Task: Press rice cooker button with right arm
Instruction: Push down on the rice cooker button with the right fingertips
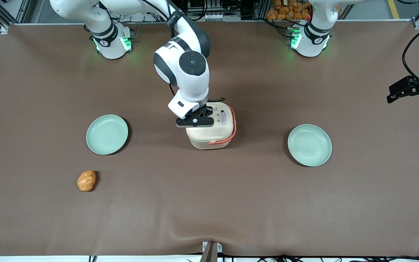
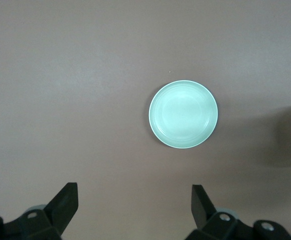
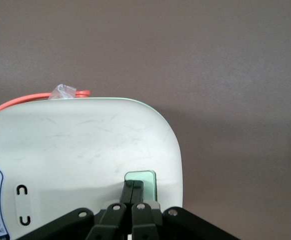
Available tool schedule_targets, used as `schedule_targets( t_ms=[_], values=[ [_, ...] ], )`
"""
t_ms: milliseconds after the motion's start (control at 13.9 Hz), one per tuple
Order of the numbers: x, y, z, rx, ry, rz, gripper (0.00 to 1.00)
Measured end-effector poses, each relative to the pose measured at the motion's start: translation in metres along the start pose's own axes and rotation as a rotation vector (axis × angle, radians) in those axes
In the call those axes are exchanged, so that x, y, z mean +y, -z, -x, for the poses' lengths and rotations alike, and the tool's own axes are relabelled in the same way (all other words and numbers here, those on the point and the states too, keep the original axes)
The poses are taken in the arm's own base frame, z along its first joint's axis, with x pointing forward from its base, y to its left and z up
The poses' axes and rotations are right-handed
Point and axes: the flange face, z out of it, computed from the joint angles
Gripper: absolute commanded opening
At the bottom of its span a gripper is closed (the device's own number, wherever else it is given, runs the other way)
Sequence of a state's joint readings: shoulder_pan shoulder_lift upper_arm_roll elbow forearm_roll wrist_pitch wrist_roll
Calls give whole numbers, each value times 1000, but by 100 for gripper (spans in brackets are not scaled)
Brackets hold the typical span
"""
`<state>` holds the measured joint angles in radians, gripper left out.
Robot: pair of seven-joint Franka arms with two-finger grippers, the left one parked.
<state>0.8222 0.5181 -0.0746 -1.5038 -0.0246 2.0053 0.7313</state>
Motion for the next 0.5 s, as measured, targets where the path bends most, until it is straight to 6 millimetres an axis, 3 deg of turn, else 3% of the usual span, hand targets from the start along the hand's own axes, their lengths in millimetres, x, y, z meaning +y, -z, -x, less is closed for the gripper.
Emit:
schedule_targets(
  t_ms=[505],
  values=[
    [0, -3, -1, 1, -2, 1, 0]
  ],
)
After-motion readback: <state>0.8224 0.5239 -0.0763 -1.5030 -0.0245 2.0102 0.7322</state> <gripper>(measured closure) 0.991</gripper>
